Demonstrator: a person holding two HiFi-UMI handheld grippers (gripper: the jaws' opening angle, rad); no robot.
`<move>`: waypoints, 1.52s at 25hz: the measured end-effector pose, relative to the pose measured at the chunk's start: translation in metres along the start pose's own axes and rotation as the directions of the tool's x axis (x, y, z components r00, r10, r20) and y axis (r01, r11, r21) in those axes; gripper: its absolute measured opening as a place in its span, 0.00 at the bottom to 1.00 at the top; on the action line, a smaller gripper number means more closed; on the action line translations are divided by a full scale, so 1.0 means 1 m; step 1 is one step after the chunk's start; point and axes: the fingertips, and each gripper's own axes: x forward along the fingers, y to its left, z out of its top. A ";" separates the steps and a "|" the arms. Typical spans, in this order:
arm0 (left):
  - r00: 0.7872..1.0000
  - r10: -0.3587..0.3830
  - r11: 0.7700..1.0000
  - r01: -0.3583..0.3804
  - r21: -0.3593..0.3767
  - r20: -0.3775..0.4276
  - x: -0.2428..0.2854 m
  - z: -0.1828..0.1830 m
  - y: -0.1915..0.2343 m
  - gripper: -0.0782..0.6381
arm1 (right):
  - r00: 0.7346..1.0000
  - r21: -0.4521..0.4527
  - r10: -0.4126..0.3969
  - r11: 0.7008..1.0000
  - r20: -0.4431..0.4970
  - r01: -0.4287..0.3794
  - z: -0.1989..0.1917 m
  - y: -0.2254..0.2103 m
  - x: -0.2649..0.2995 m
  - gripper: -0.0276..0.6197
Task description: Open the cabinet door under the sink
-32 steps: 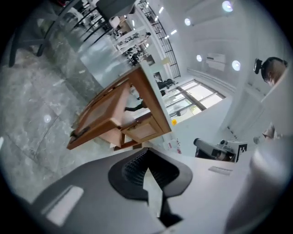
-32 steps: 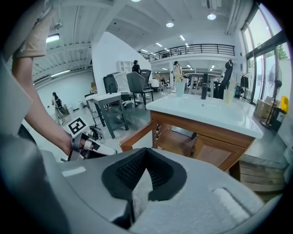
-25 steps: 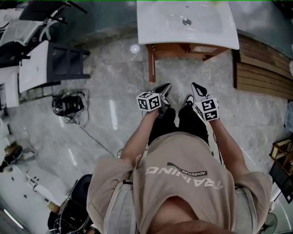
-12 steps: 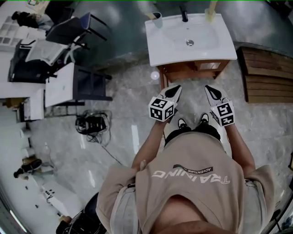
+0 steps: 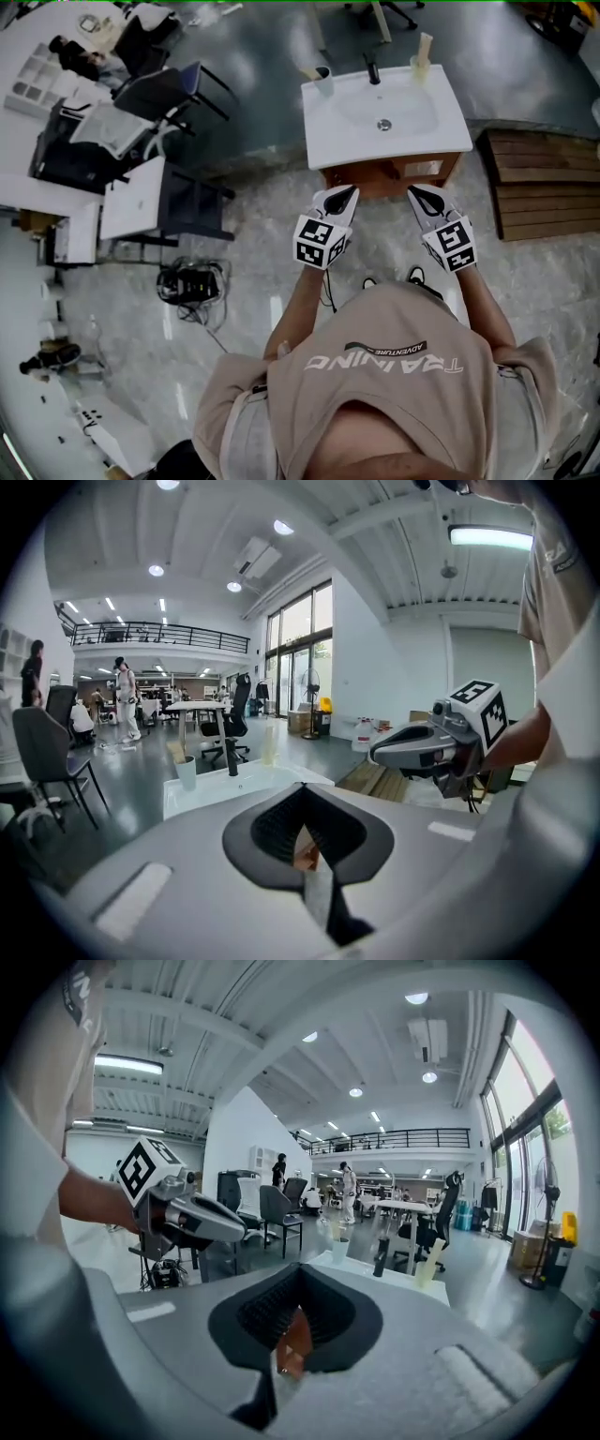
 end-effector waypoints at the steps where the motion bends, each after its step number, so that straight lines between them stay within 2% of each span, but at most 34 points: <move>1: 1.000 -0.003 1.000 0.003 0.003 0.009 0.001 0.003 -0.002 0.13 | 1.000 -0.007 -0.004 1.000 0.016 0.004 0.008 -0.002 -0.002 0.05; 7: 0.996 0.009 1.000 -0.008 -0.016 0.083 -0.005 0.029 -0.001 0.13 | 0.997 -0.005 -0.027 1.000 0.072 0.027 0.033 -0.015 -0.007 0.05; 12: 0.988 0.039 0.999 -0.041 0.013 0.149 -0.022 0.056 0.000 0.13 | 0.989 0.005 -0.060 0.998 0.136 0.060 0.053 -0.019 -0.017 0.05; 16: 0.980 0.047 0.999 -0.051 0.016 0.192 -0.033 0.065 -0.010 0.13 | 0.988 0.004 -0.046 0.999 0.150 0.046 0.060 -0.011 -0.021 0.05; 25: 0.975 0.087 0.996 -0.087 -0.009 0.204 -0.041 0.061 -0.008 0.13 | 0.985 -0.015 -0.051 0.998 0.164 0.054 0.070 -0.014 -0.032 0.05; 29: 0.972 0.107 0.994 -0.100 -0.040 0.209 -0.038 0.057 -0.003 0.13 | 0.987 0.065 -0.031 0.998 0.158 0.021 0.066 -0.022 -0.035 0.05; 31: 0.972 0.113 0.993 -0.105 -0.048 0.208 -0.037 0.056 0.000 0.13 | 0.987 0.076 -0.048 0.996 0.157 0.036 0.066 -0.027 -0.037 0.05; 38: 0.972 0.104 0.994 -0.096 -0.048 0.212 -0.033 0.060 0.007 0.13 | 0.983 0.031 -0.105 0.994 0.150 0.102 0.065 -0.036 -0.042 0.05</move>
